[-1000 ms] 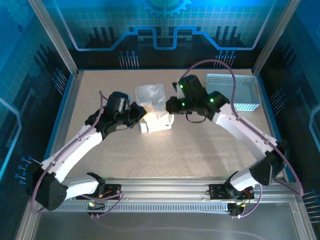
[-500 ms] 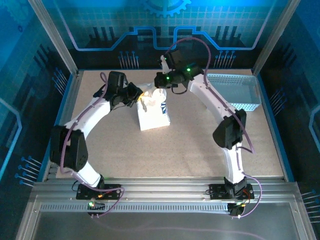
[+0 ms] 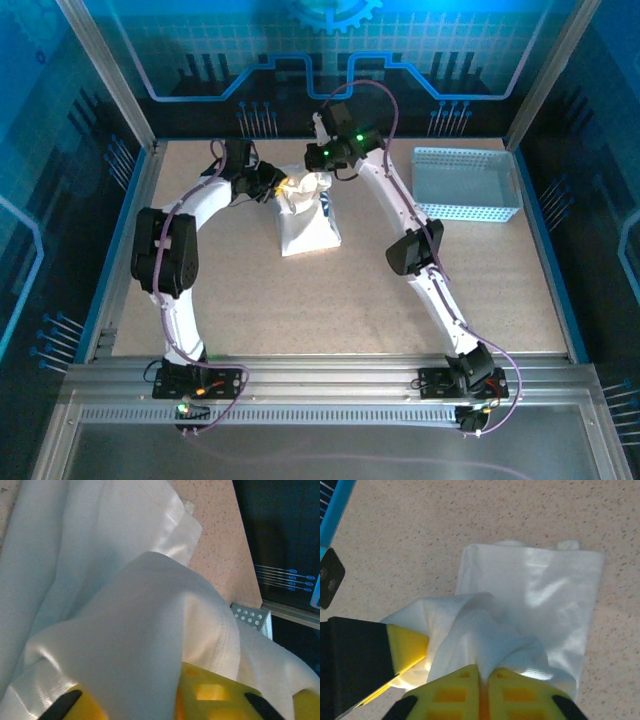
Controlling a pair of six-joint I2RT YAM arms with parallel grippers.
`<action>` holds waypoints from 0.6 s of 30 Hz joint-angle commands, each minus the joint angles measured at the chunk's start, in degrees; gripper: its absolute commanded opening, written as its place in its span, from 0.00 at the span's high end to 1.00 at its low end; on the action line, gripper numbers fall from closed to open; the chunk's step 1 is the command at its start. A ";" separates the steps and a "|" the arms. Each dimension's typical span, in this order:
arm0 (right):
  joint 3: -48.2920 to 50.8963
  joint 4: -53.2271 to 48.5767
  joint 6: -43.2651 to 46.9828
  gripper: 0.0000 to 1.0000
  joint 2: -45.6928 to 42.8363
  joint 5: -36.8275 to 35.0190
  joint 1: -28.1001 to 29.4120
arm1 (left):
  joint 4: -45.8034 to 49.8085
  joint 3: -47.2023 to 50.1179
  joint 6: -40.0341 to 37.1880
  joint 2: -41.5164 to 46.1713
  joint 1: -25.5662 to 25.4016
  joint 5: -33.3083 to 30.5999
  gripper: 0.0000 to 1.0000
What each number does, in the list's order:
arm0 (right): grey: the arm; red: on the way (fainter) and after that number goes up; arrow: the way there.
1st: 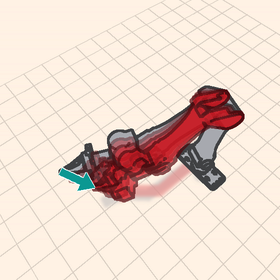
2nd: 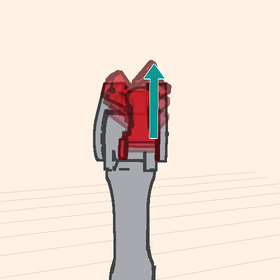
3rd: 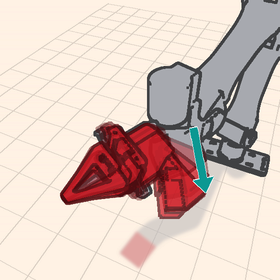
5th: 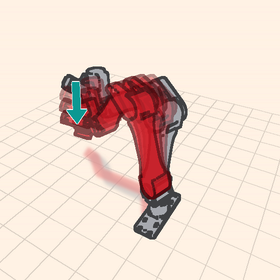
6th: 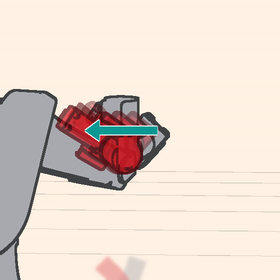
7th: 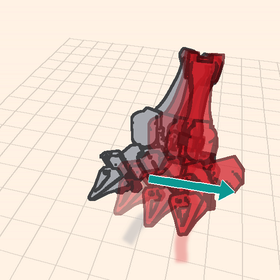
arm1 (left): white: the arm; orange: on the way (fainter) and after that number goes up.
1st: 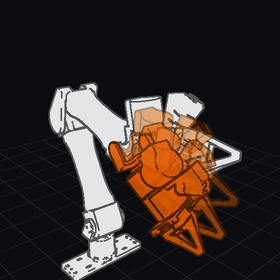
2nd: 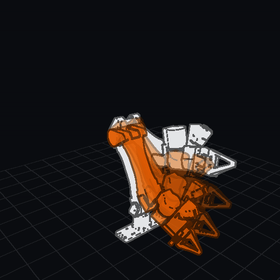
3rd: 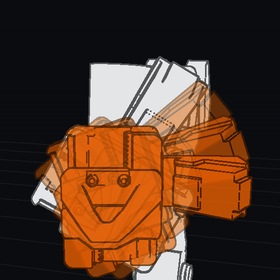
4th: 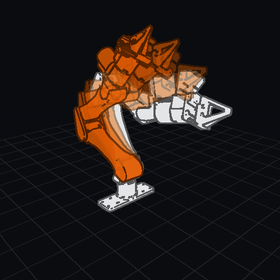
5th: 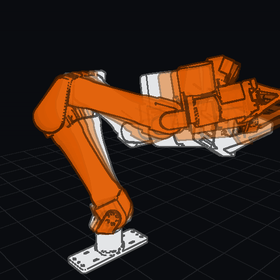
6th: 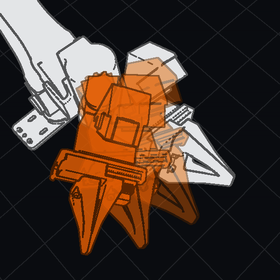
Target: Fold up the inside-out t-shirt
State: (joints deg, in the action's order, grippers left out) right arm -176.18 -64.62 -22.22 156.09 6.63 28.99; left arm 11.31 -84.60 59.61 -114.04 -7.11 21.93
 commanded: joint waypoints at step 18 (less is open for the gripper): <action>-5.54 -7.32 6.80 0.42 1.71 0.75 -7.07 | 19.56 -11.65 -20.75 1.52 -0.64 -14.37 0.37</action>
State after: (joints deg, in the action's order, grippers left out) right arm -177.77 -68.03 -18.70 160.97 7.53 21.50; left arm 27.05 -95.55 46.13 -115.33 -4.80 9.85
